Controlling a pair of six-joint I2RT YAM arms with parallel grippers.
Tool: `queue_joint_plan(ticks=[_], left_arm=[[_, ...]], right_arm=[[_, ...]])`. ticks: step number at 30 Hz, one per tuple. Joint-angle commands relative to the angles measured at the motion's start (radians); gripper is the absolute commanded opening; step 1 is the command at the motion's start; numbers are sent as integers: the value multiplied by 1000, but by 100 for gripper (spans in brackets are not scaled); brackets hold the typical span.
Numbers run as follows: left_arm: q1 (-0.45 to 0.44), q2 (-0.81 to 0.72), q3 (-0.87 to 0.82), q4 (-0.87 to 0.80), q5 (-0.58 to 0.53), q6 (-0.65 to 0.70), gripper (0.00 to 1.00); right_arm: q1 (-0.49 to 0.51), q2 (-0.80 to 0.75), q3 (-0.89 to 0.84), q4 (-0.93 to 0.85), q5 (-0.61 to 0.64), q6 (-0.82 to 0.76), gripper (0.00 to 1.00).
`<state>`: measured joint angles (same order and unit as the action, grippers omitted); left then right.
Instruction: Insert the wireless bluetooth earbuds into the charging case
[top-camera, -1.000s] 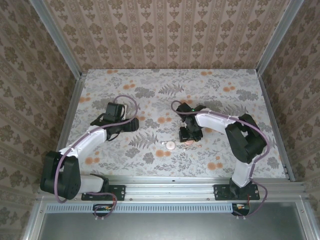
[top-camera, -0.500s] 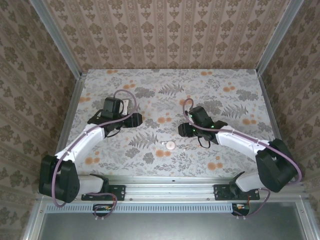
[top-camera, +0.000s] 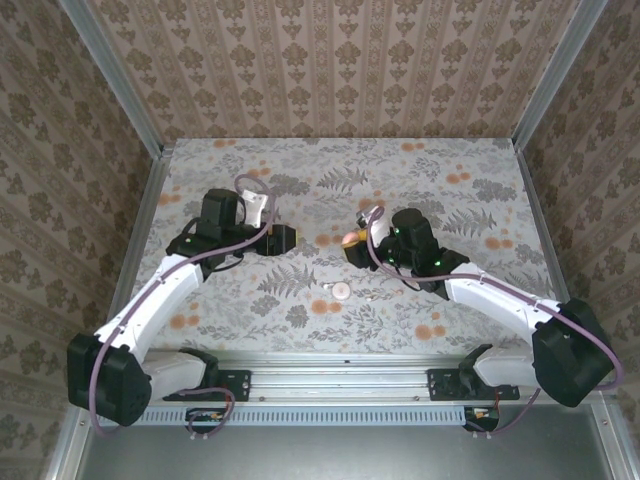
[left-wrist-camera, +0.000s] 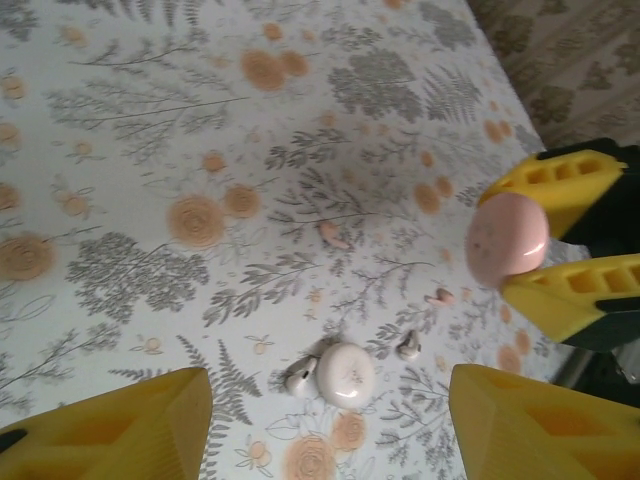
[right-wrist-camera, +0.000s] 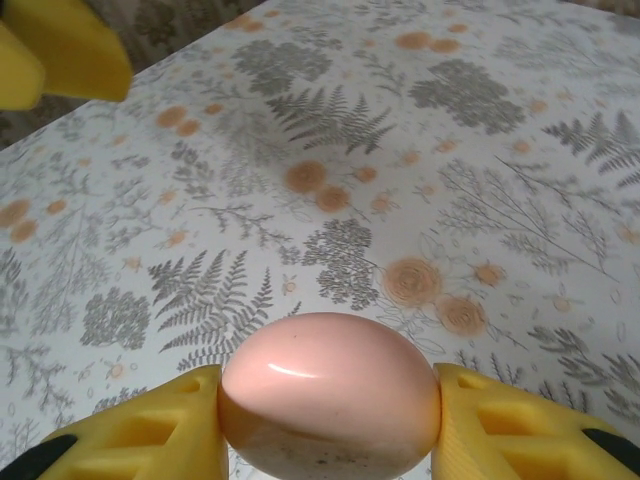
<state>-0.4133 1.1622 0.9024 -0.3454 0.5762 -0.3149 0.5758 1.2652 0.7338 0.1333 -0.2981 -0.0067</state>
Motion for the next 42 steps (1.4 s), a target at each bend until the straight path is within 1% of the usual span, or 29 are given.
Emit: queue_joint_plan(ticks=[1,4,8,9,10,13,14,18,20,24,25,27,33,42], left_arm=[[-15,-13,25,10,91,35,65],[-29,-16,29,10,93,45,61],[-35,-13,29,15,73,40,61],[-68,-10,30,14,72,40,61],[-77,-7,29,15,73,39,61],[-106,-2,28,28,72,45,61],[-114,-2,25,36,39,45,61],[-142,-3,17,80,26,25,61],[-153,3,22,72,-2,17,61],[-163,13,24,81,-36,-4,58],[-165,14,22,85,-51,-11,57],[-165,16,20,90,-67,-21,55],[-171,20,16,118,-52,-40,56],[-174,32,16,84,-71,-31,50]], right_arm=[[19,14,42,45,-97,-178,43],[44,18,56,36,-79,-300,44],[74,32,83,-4,-73,-480,44],[85,32,81,-1,-68,-540,43],[98,33,76,9,-58,-587,43],[114,50,95,14,-29,-654,44],[117,59,108,2,-22,-664,44],[129,97,160,-27,-2,-686,45],[138,110,177,-32,3,-693,45],[154,120,197,-28,1,-700,45],[160,150,202,-25,-1,-702,45],[168,158,207,-19,-7,-706,45],[180,181,225,-26,-9,-711,45],[181,188,222,29,38,-635,45]])
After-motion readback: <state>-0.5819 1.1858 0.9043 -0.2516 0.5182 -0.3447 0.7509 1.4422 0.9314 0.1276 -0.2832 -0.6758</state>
